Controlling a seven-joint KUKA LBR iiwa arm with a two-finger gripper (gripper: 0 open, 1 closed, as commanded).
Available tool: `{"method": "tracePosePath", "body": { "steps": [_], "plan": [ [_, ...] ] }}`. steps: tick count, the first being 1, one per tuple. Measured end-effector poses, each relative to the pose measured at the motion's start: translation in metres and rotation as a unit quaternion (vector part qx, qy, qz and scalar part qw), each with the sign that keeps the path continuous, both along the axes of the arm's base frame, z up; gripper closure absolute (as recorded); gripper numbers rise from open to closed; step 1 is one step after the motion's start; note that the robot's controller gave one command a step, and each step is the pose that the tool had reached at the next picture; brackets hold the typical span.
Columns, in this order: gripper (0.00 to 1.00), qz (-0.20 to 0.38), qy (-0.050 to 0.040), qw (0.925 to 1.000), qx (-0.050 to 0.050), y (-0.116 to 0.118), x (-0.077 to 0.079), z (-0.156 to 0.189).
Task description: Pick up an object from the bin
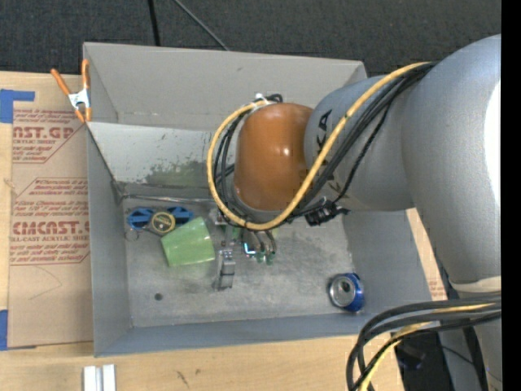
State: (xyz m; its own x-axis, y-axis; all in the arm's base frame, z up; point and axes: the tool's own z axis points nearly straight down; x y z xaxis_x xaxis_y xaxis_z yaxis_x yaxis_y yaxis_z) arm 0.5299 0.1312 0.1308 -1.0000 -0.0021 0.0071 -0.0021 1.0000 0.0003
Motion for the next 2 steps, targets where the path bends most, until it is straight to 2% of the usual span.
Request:
{"method": "tracePosePath", "body": {
  "steps": [1, 2],
  "plan": [
    [0.0, -0.021, -0.0074, 0.9997, 0.002, 0.0304, 0.0414, -0.0622],
    [1.0, -0.022, -0.0067, 0.9997, 0.002, 0.0285, 0.0412, -0.0593]
  ]
}}
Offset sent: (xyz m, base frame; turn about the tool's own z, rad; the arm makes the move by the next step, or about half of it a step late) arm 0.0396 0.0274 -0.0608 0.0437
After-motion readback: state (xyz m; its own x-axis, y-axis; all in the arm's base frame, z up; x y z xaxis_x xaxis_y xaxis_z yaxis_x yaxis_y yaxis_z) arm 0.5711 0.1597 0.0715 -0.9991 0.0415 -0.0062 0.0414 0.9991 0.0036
